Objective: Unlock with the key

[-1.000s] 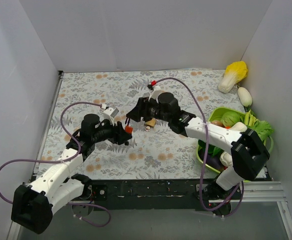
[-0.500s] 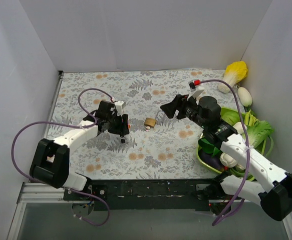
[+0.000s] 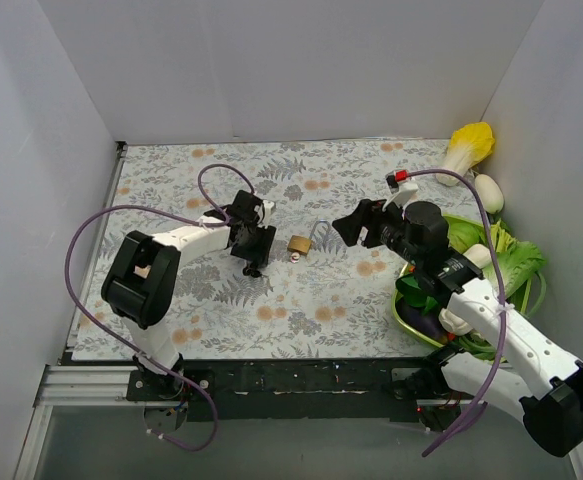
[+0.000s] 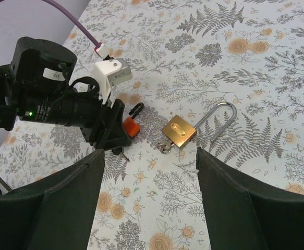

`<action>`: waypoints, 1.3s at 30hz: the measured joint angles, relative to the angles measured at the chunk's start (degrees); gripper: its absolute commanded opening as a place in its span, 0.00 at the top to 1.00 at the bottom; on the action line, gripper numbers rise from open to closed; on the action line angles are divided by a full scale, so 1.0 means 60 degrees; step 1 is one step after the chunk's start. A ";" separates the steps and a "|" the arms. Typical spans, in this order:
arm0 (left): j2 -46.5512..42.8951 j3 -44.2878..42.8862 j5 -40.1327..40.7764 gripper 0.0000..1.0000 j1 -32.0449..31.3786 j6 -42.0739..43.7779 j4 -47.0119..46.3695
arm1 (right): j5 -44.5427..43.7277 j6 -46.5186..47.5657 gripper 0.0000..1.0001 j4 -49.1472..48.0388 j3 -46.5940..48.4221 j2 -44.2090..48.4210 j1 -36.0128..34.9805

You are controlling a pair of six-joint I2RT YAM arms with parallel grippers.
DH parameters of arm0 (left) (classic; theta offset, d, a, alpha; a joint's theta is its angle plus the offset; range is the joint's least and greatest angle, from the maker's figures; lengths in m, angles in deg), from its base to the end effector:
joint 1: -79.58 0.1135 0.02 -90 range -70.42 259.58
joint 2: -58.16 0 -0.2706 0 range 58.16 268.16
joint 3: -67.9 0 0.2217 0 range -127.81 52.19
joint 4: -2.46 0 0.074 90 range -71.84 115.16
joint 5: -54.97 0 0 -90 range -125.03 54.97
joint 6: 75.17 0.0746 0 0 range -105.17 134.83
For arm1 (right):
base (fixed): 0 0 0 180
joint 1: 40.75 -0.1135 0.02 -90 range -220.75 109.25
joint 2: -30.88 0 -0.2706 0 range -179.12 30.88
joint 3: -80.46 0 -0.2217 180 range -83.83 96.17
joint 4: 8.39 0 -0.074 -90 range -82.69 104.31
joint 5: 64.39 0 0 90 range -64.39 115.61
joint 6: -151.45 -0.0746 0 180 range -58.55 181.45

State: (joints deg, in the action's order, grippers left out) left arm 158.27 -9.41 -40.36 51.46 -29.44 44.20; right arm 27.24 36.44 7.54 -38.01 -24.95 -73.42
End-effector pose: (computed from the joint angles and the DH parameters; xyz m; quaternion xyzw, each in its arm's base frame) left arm 0.2927 -0.1643 0.1601 -0.1267 0.9661 -0.1666 0.1509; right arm 0.1965 0.1285 0.3330 -0.0604 0.7649 0.3188 0.5564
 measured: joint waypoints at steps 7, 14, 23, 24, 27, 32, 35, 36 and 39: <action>0.1009 -0.1118 0.0339 1.00 -0.0084 0.0120 0.0138 | 0.0004 0.0015 0.22 0.0022 -0.0124 0.0226 0.0095; 0.1854 -0.2182 0.0619 0.84 -0.0178 0.0262 0.0113 | 0.0040 0.0033 0.22 0.0015 -0.0124 0.0168 0.0153; 0.2215 -0.2626 0.1315 0.39 -0.0382 0.0306 0.0102 | 0.0127 0.0033 0.22 0.0011 -0.0291 -0.0011 0.0197; 0.2226 -0.2634 0.1326 0.36 -0.0404 0.0302 0.0106 | 0.0146 0.0029 0.22 0.0007 -0.0291 -0.0025 0.0200; 0.2226 -0.2641 0.1464 0.23 -0.0466 0.0229 0.0076 | 0.0186 0.0033 0.22 0.0004 -0.0291 -0.0033 0.0200; 0.2204 -0.2619 0.1559 0.10 -0.0623 0.0091 0.0000 | 0.0171 0.0033 0.22 0.0007 -0.0291 -0.0033 0.0215; 0.1836 -0.2262 0.1610 0.02 -0.0729 -0.0047 -0.0317 | 0.0073 0.0033 0.22 0.0018 -0.0306 -0.0015 0.0226; 0.1596 -0.2055 0.1650 0.02 -0.0747 -0.0142 -0.0441 | 0.0036 0.0036 0.22 0.0022 -0.0313 -0.0007 0.0233; 0.0503 -0.1370 0.1989 0.02 -0.0798 -0.0415 -0.0911 | 0.0000 0.0033 0.22 0.0029 -0.0321 0.0000 0.0251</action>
State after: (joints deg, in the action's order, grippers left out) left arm 161.29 -17.63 -28.42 46.67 -31.94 38.74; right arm 27.24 36.63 7.71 -39.93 -24.95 -71.91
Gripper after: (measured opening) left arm 0.981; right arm 0.781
